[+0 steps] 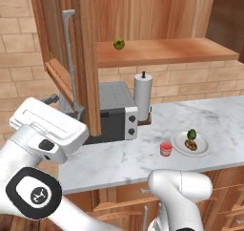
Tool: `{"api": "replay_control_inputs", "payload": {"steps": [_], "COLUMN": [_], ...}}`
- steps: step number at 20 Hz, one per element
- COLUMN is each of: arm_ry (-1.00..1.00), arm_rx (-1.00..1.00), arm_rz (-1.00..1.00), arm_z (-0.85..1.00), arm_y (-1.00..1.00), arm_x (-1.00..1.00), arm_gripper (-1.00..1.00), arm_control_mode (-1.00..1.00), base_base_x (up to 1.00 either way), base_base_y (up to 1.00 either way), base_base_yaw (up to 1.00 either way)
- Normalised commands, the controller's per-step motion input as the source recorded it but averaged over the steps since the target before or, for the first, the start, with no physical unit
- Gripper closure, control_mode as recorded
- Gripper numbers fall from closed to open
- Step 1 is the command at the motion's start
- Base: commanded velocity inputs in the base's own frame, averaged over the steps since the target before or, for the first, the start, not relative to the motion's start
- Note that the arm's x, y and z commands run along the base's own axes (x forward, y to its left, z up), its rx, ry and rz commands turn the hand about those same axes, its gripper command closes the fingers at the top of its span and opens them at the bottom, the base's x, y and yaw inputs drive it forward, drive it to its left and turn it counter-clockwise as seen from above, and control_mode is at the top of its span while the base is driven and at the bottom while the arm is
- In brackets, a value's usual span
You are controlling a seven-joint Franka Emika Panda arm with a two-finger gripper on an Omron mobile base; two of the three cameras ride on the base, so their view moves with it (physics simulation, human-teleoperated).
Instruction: Pick the avocado and bread from the counter and place them on the plate. Then pick the jam from the cabinet and place it next to the plate. Lastly close the cabinet door.
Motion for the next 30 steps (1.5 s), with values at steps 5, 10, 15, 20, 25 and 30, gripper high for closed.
{"api": "replay_control_inputs", "payload": {"steps": [5,10,15,20,25,30], "arm_ry": [0.11,0.15,0.14,0.14,0.07,0.03], "arm_rx": [0.17,0.17,0.17,0.12,0.02,0.0], "arm_rz": [-0.06,-0.05,-0.04,-0.01,0.03,0.03], "arm_z": [0.0,0.0,0.0,-0.03,-0.19,-0.17], "arm_y": [-0.59,-0.56,-0.52,-0.48,-0.41,-0.36], "arm_x": [0.61,0.77,0.7,0.72,0.59,0.59], "arm_gripper": [-1.0,-1.0,-1.0,-1.0,-1.0,-1.0], "arm_control_mode": [-1.0,-1.0,-1.0,-1.0,-1.0,-1.0], "base_base_x": [0.0,0.0,0.0,0.0,0.0,0.0], "base_base_y": [0.0,0.0,0.0,0.0,0.0,0.0], "base_base_yaw": [0.0,0.0,0.0,0.0,0.0,0.0]}}
